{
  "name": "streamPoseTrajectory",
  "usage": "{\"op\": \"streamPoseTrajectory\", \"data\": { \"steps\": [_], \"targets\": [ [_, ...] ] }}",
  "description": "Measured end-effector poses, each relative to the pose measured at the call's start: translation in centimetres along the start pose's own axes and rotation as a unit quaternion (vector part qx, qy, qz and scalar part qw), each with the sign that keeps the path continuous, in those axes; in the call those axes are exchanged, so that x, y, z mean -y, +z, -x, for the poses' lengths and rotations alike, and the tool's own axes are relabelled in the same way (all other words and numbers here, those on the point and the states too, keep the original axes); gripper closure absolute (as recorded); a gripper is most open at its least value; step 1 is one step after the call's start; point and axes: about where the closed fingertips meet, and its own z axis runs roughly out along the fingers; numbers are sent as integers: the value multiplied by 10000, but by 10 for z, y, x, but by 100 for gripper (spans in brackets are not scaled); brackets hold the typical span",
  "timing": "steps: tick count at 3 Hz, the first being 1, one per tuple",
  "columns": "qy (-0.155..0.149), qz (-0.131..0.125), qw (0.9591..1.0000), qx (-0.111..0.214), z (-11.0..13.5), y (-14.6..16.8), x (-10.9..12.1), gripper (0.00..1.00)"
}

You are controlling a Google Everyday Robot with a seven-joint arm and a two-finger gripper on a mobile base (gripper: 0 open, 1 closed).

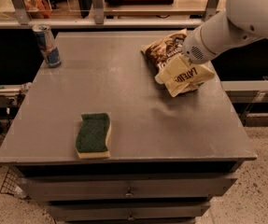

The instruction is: Move brown chip bag near redbull can

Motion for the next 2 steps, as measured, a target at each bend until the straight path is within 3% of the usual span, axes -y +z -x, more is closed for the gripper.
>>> {"op": "streamPoseTrajectory", "data": {
  "steps": [1,2],
  "targets": [
    [193,-85,9997,121,6,16,9,50],
    [154,-193,9992,303,18,10,12,73]
  ]
}}
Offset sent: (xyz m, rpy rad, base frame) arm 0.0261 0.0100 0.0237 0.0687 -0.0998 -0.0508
